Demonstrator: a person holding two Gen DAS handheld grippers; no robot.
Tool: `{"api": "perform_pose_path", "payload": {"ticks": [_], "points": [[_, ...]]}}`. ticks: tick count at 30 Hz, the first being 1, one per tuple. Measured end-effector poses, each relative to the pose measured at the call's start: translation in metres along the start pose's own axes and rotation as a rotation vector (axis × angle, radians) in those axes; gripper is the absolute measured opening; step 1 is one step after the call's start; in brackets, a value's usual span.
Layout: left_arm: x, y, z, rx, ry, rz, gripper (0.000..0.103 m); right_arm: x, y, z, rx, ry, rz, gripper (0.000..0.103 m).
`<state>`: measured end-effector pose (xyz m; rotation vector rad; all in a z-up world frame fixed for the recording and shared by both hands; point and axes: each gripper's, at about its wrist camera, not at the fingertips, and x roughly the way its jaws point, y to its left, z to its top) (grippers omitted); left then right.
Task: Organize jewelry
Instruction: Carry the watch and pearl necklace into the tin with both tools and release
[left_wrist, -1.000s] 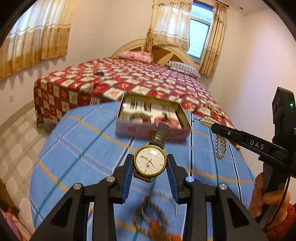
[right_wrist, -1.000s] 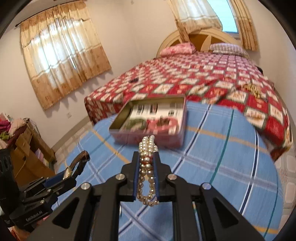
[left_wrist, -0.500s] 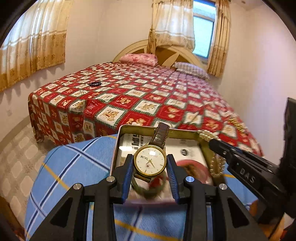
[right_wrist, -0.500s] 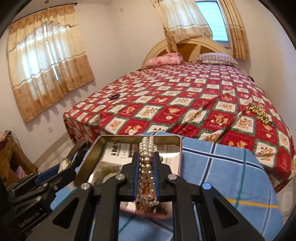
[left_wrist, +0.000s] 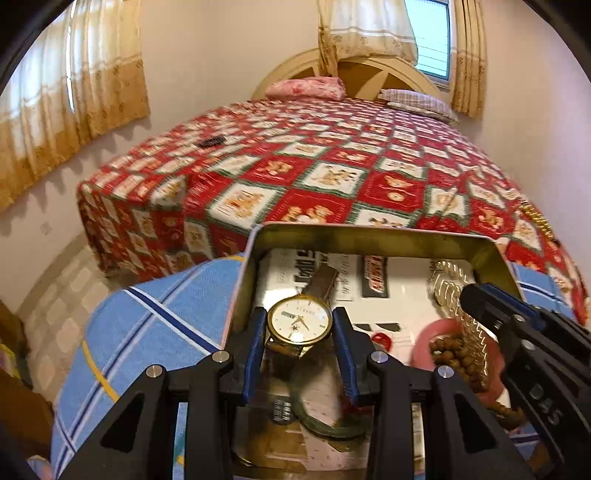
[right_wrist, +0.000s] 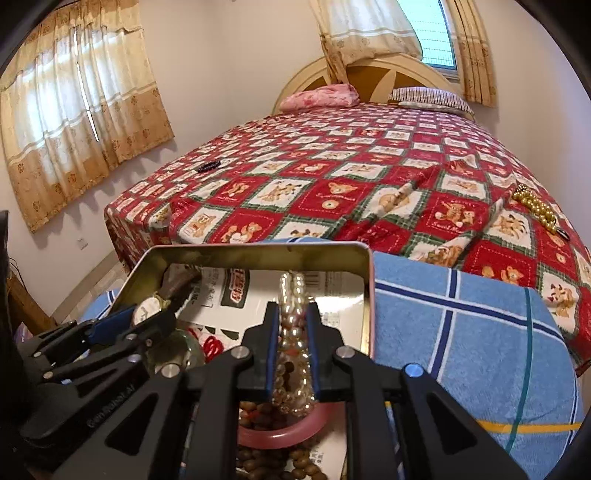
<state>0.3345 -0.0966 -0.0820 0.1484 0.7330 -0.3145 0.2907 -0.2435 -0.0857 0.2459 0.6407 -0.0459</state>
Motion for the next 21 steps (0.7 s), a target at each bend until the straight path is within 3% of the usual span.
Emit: {"api": "perform_pose_path", "payload": {"ticks": [2,5,7,13,21], "points": [[0.0,0.0,0.002,-0.005,0.003,-0.013,0.045,0.001,0.0,0.002,0.015,-0.002,0.028,0.029],[-0.007,0.001,0.006,-0.021,-0.008,-0.048,0.059,-0.012,0.0,0.003,0.029,-0.054,0.041,0.06],[-0.015,0.0,0.008,-0.016,-0.038,-0.037,0.067,-0.025,-0.002,0.005,0.054,-0.099,0.06,0.07],[-0.035,0.002,0.007,-0.02,-0.041,-0.015,0.072,-0.047,-0.006,0.004,0.1,-0.118,0.063,0.071],[-0.079,0.019,-0.02,0.004,-0.031,0.062,0.072,-0.088,0.0,-0.028,0.034,-0.07,0.008,0.071]]}}
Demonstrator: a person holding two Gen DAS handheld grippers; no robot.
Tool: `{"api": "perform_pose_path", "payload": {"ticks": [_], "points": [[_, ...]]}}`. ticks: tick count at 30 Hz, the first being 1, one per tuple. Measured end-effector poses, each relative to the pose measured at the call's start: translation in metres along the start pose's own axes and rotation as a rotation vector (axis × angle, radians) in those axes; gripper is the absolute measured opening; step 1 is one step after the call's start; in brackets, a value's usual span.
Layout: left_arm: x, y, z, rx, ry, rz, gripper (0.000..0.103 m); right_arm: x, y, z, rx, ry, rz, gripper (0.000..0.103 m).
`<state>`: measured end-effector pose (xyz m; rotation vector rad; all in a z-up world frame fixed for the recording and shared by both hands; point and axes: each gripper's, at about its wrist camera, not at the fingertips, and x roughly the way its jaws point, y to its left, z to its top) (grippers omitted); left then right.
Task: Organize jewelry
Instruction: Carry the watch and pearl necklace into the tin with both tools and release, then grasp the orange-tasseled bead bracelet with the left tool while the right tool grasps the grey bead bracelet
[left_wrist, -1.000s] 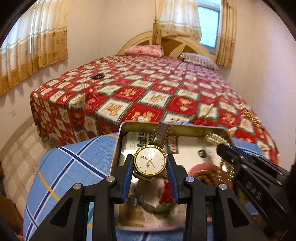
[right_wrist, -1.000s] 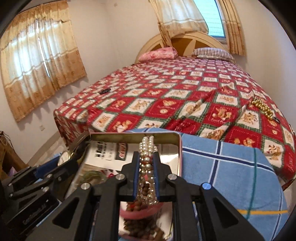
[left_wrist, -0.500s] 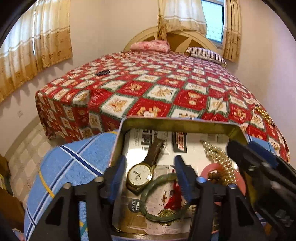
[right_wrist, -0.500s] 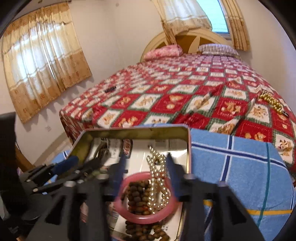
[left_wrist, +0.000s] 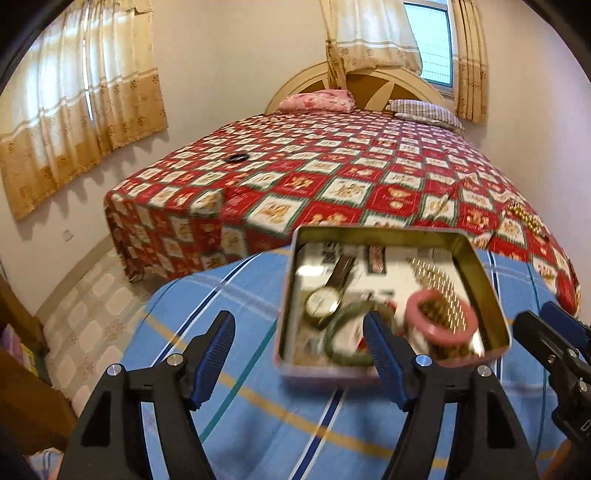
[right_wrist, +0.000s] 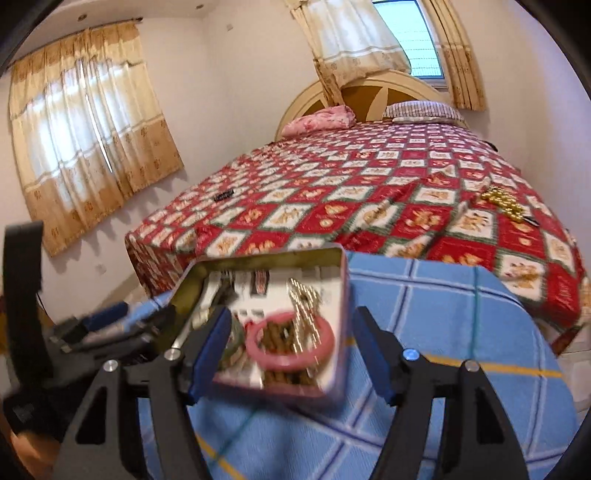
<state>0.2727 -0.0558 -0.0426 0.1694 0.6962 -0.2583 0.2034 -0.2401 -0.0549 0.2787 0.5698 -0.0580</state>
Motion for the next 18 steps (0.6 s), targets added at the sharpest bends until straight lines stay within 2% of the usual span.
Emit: {"api": "perform_pose_path", "payload": {"ticks": [6,15,18], "points": [[-0.031,0.013,-0.033,-0.013,0.015,0.035,0.072,-0.022,-0.004,-0.037,0.009,0.063,-0.01,0.071],[-0.062,0.007,-0.069,0.014,0.021,0.104,0.072,-0.048,0.003,-0.066,-0.003,0.097,0.003,0.071],[-0.071,0.01,-0.08,-0.012,0.026,0.094,0.072,-0.056,0.004,-0.073,-0.017,0.099,0.0,0.071]]}}
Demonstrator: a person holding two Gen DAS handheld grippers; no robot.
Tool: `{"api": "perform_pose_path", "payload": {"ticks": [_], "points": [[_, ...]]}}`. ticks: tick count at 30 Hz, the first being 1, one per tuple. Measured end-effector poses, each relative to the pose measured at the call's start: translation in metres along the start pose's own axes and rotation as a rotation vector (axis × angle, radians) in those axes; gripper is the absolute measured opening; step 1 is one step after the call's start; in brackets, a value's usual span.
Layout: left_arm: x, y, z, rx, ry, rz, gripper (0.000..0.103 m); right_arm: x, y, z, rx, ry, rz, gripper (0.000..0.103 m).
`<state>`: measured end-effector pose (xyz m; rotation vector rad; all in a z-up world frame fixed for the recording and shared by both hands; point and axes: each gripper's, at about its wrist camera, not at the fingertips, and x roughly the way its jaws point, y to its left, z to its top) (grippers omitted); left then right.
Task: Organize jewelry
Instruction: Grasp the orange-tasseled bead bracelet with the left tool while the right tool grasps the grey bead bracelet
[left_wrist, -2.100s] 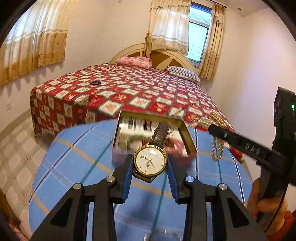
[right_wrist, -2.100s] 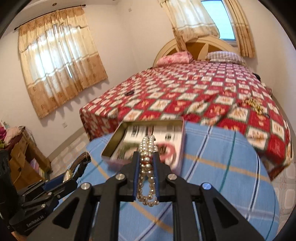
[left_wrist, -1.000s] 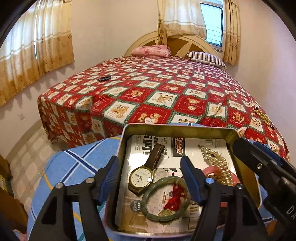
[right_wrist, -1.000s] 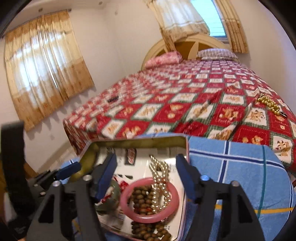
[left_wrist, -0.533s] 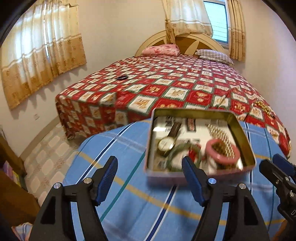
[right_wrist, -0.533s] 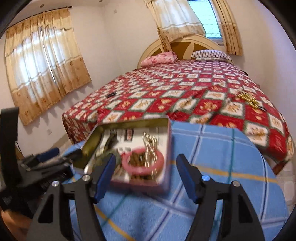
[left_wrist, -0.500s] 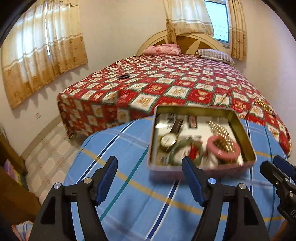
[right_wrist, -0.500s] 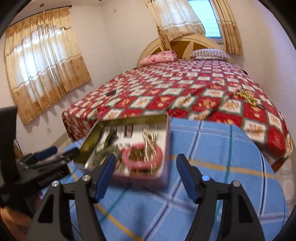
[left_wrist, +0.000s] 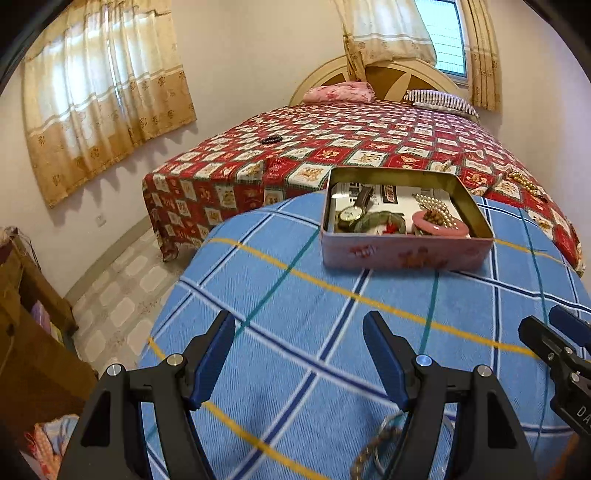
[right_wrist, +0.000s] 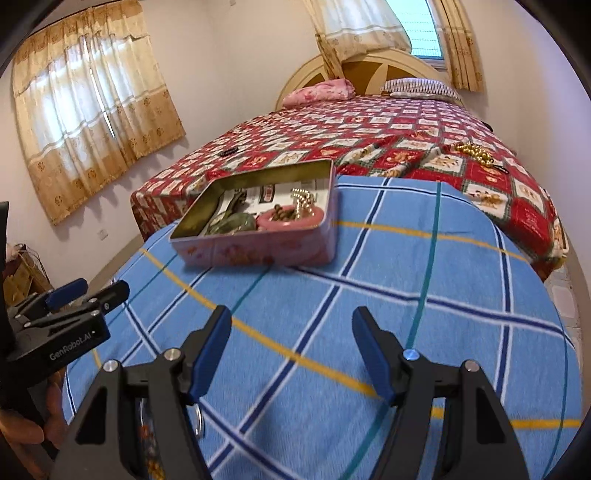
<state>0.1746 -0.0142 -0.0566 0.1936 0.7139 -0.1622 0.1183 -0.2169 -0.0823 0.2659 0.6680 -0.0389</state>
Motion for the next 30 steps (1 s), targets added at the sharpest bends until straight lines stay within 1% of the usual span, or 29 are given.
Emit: {"api": "perform_pose_path", "payload": {"ticks": [3,6,11,16,20,23,28,30], "points": [[-0.004,0.003,-0.011,-0.018,0.017,-0.015,0.072,-0.006,0.001,-0.007,-0.004,0.005,0.005,0.071],[-0.008,0.001,-0.02,-0.016,0.029,-0.016,0.072,-0.01,0.002,-0.012,-0.007,0.008,0.008,0.071],[-0.018,0.005,-0.032,-0.022,0.032,-0.025,0.072,-0.018,0.007,-0.018,-0.015,0.005,0.015,0.071],[-0.03,0.024,-0.048,-0.045,0.026,-0.049,0.072,-0.03,0.011,-0.022,-0.038,-0.003,0.028,0.071],[-0.035,0.04,-0.066,-0.067,0.029,-0.089,0.072,-0.031,0.014,-0.029,-0.053,0.011,0.036,0.071],[-0.039,0.044,-0.078,-0.072,0.038,-0.131,0.072,-0.03,0.016,-0.034,-0.057,0.029,0.047,0.071],[-0.047,0.032,-0.089,-0.054,0.063,-0.265,0.072,-0.032,0.023,-0.041,-0.087,0.045,0.055,0.069],[-0.053,0.022,-0.089,-0.034,0.053,-0.321,0.072,-0.033,0.023,-0.043,-0.089,0.048,0.057,0.069]]}}
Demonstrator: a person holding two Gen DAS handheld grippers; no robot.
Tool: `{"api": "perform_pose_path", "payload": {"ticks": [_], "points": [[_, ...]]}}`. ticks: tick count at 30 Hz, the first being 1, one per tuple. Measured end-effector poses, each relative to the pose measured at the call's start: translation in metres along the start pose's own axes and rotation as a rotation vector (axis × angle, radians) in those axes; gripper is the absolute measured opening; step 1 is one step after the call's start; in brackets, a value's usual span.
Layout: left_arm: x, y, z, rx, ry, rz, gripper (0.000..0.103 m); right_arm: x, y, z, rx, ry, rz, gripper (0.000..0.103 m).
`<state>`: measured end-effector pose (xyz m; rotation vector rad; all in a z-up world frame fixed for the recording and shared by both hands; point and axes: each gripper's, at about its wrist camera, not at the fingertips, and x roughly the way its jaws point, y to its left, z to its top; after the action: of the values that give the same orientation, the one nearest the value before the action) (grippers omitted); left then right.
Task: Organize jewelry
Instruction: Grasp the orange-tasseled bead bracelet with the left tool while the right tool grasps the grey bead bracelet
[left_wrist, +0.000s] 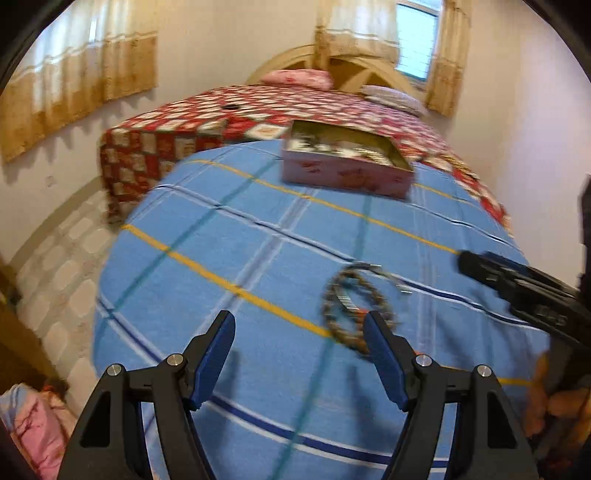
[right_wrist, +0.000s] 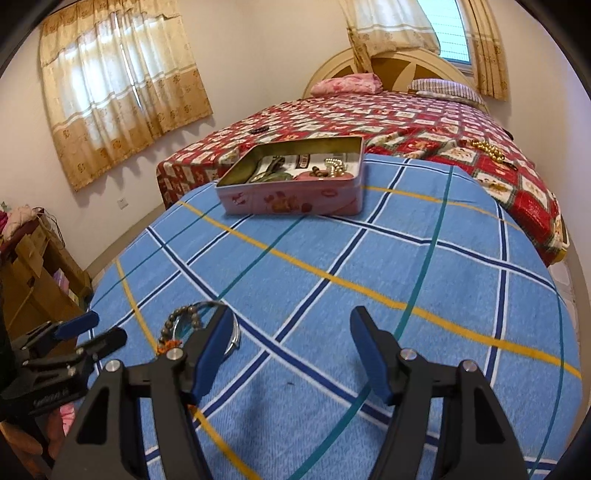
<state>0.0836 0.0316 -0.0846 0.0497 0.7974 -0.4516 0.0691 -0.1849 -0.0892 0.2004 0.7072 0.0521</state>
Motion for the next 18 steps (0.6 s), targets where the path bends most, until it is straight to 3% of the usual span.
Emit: {"api": "perform_pose_path", "payload": {"ticks": [2,5,10,11,14,15,18], "points": [[-0.001,-0.009,0.0,0.018,-0.01,-0.031,0.072,-0.001,-0.001,-0.001,0.003,0.003,0.0,0.069],[0.006,-0.02,0.002,0.032,0.02,-0.076,0.056,-0.002,-0.003,-0.001,0.012,0.004,0.0,0.069],[0.026,-0.03,-0.004,0.034,0.101,-0.063,0.051,-0.005,-0.005,-0.003,0.023,0.001,0.003,0.069],[0.029,-0.029,-0.006,0.026,0.115,-0.075,0.039,-0.006,-0.006,-0.002,0.023,0.0,0.003,0.069],[0.03,-0.031,-0.01,0.037,0.11,-0.079,0.031,-0.005,-0.008,-0.002,0.033,0.001,0.006,0.069],[0.029,-0.032,-0.01,0.042,0.106,-0.085,0.022,-0.005,-0.009,-0.003,0.038,0.003,0.007,0.069],[0.026,-0.028,-0.01,0.02,0.096,-0.109,0.016,-0.004,-0.013,-0.003,0.051,0.005,0.01,0.069]]}}
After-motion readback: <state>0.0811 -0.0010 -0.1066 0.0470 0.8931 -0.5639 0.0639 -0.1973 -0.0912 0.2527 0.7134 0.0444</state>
